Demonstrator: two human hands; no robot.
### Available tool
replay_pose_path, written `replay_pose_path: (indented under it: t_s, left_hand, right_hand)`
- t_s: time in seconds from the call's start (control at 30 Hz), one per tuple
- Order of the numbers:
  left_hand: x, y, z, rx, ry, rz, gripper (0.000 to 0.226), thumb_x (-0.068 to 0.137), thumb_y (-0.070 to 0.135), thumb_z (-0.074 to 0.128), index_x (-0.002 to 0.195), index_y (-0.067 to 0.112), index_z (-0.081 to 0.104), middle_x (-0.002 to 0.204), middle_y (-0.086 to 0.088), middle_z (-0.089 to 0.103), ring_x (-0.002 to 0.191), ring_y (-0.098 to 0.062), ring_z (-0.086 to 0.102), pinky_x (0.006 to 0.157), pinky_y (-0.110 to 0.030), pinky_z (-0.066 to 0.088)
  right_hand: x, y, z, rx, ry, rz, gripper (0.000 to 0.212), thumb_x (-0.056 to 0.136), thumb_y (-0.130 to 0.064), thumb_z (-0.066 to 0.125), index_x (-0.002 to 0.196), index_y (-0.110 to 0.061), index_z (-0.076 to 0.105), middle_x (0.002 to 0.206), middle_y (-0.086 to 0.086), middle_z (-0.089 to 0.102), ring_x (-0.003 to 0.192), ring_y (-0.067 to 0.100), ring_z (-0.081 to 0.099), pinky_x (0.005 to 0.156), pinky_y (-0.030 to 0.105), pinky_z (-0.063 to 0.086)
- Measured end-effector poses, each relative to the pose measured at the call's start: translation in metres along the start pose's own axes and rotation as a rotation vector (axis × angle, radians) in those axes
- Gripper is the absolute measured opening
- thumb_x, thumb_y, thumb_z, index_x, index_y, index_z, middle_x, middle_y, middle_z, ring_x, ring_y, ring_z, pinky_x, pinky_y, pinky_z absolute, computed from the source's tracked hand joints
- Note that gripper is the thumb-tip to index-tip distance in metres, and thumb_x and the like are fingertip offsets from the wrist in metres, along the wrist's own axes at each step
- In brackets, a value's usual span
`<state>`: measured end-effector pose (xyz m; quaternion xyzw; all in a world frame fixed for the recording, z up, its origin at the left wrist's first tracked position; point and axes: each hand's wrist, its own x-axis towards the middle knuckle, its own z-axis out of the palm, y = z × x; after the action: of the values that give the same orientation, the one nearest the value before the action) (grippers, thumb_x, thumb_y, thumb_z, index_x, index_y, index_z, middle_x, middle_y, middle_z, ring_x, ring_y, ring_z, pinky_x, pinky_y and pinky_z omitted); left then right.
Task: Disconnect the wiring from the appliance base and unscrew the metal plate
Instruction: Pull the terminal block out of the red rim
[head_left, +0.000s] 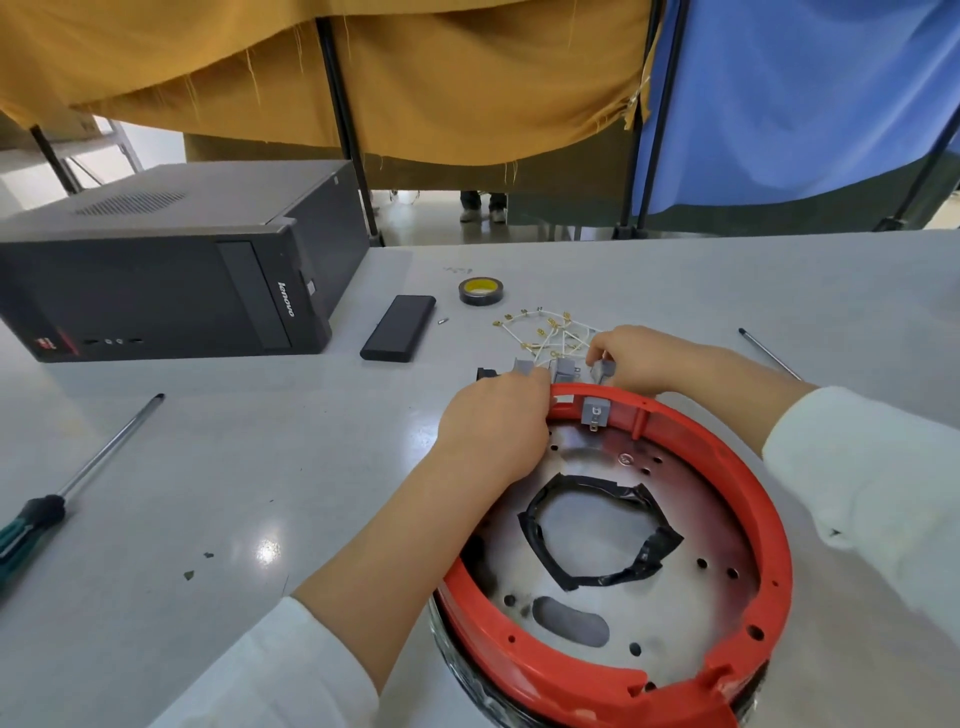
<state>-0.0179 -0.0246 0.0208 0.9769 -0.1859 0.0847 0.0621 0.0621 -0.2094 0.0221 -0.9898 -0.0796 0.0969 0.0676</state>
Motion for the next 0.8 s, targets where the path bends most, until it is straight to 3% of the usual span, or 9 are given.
replay_pose_path:
  t_s: [0.1,0.2,0.33,0.43,0.53,0.63,0.73,0.8]
  left_hand:
    - [0.0,0.0,0.0,0.004,-0.008,0.002,0.014,0.088,0.012,0.045,0.102,0.017,0.045,0.099,-0.009,0.062,0.071,-0.024,0.045,0.058,-0.031,0.031]
    - [0.0,0.0,-0.001,-0.004,-0.015,0.007,0.017,0.086,0.01,0.045,0.102,0.017,0.046,0.1,-0.009,0.062,0.078,-0.027,0.053,0.06,-0.032,0.034]
    - [0.002,0.0,0.0,-0.017,-0.021,-0.007,0.019,0.086,0.011,0.045,0.103,0.017,0.047,0.1,-0.008,0.062,0.072,-0.024,0.044,0.06,-0.032,0.034]
    - [0.002,-0.001,0.0,-0.025,-0.026,-0.008,0.02,0.085,0.011,0.046,0.104,0.017,0.047,0.101,-0.008,0.062,0.073,-0.024,0.044,0.06,-0.031,0.033]
    - [0.002,-0.001,0.0,-0.034,-0.037,-0.013,0.018,0.086,0.011,0.046,0.103,0.018,0.048,0.102,-0.008,0.062,0.078,-0.027,0.05,0.062,-0.031,0.033]
    - [0.002,-0.002,0.0,-0.042,-0.033,-0.036,0.016,0.086,0.009,0.042,0.098,0.019,0.047,0.099,-0.009,0.061,0.072,-0.026,0.044,0.057,-0.03,0.03]
    - [0.001,-0.001,-0.001,-0.052,-0.028,-0.061,0.019,0.087,0.009,0.039,0.101,0.019,0.049,0.097,-0.008,0.061,0.072,-0.026,0.044,0.056,-0.03,0.029]
    - [-0.001,-0.001,-0.002,-0.061,-0.025,-0.089,0.019,0.088,0.009,0.038,0.101,0.019,0.049,0.099,-0.007,0.061,0.073,-0.026,0.044,0.059,-0.031,0.031]
  right_hand:
    - [0.007,0.0,0.001,-0.027,0.03,0.015,0.043,0.083,0.0,0.051,0.124,-0.013,0.053,0.095,0.001,0.041,0.085,0.027,0.058,0.062,0.033,0.052]
    - [0.008,0.0,0.003,-0.018,0.027,0.013,0.048,0.085,-0.001,0.052,0.13,-0.017,0.048,0.119,0.01,0.041,0.093,0.027,0.055,0.069,0.03,0.048]
    - [0.002,-0.003,-0.003,0.043,0.091,0.073,0.045,0.088,-0.008,0.054,0.131,-0.017,0.046,0.128,0.013,0.037,0.083,0.024,0.055,0.065,0.029,0.045]
    - [-0.012,-0.011,-0.014,0.138,0.182,0.074,0.037,0.089,-0.014,0.054,0.127,-0.014,0.05,0.127,0.012,0.046,0.089,0.023,0.055,0.075,0.031,0.044]
    - [-0.042,-0.021,-0.018,0.201,0.15,0.051,0.032,0.094,-0.023,0.047,0.114,-0.001,0.06,0.114,0.019,0.063,0.09,0.032,0.061,0.076,0.036,0.048]
    - [-0.077,-0.028,-0.005,0.229,0.117,0.014,0.033,0.098,-0.034,0.039,0.11,-0.011,0.06,0.105,0.008,0.067,0.091,0.024,0.061,0.076,0.031,0.043]
    - [-0.096,-0.031,0.015,0.148,0.187,-0.04,0.041,0.099,-0.047,0.023,0.107,-0.019,0.053,0.109,0.003,0.061,0.097,0.023,0.056,0.081,0.036,0.042]
    - [-0.098,-0.033,0.021,0.006,0.263,-0.068,0.04,0.097,-0.05,0.02,0.109,-0.023,0.047,0.112,0.001,0.057,0.097,0.025,0.056,0.072,0.036,0.038]
